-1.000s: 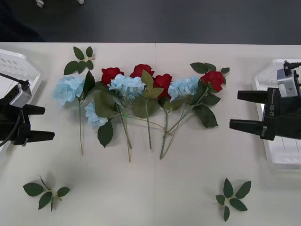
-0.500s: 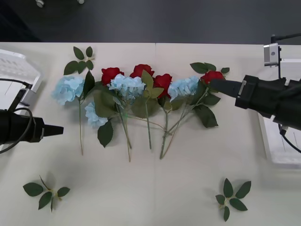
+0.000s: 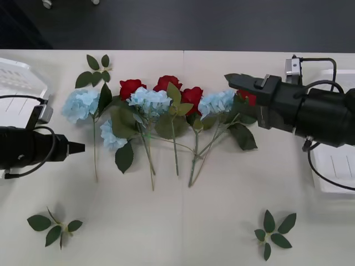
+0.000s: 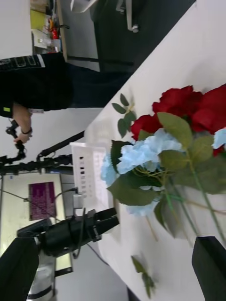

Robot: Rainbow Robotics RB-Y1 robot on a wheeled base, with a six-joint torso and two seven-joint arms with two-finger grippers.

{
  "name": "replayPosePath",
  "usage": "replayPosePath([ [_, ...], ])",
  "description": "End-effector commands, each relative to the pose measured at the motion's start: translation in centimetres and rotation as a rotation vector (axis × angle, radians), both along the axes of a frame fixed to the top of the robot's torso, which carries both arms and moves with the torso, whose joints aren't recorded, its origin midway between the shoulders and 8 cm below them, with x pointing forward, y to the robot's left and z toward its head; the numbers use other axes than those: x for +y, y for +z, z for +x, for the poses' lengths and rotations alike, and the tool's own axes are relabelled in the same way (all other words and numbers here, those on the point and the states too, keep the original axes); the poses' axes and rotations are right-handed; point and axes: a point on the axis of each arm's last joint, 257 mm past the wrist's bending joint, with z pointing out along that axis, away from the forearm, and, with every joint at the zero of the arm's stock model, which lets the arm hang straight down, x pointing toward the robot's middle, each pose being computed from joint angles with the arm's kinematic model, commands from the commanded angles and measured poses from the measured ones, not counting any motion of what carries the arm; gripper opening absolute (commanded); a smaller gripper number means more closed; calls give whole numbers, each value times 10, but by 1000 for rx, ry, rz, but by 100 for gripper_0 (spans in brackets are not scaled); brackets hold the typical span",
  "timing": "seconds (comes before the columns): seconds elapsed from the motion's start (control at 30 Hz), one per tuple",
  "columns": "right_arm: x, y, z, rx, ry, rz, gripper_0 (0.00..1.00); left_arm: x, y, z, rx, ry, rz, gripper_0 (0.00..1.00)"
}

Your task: Put the red flowers into the right box and the blue flowers into the left box

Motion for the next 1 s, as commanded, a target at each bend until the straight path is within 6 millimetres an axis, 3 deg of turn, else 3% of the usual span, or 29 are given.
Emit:
replayPosePath([
  [0.03, -15, -22, 4, 62, 9, -119, 96, -12, 27, 26, -76, 42, -10, 100],
  [0.13, -22, -42, -1, 75, 44, -234, 96, -15, 25, 35, -92, 54, 18, 100],
  [0.3, -46, -77, -6, 240, -4, -345, 96, -20, 20, 45, -102, 60, 101, 100],
  [0.43, -61, -85, -1, 389, -124, -376, 96, -19, 17, 50, -102, 69, 156, 100],
  [0.73, -75, -95, 28, 547, -419, -435, 96, -21, 9, 57, -110, 106, 211, 100],
  [0.87, -69, -111, 40, 552, -461, -535, 96, -25, 0, 66, -121, 120, 205, 100],
  [1.0, -75, -130, 68, 572, -589, -553, 96, -34, -5, 77, -128, 115, 176, 100],
])
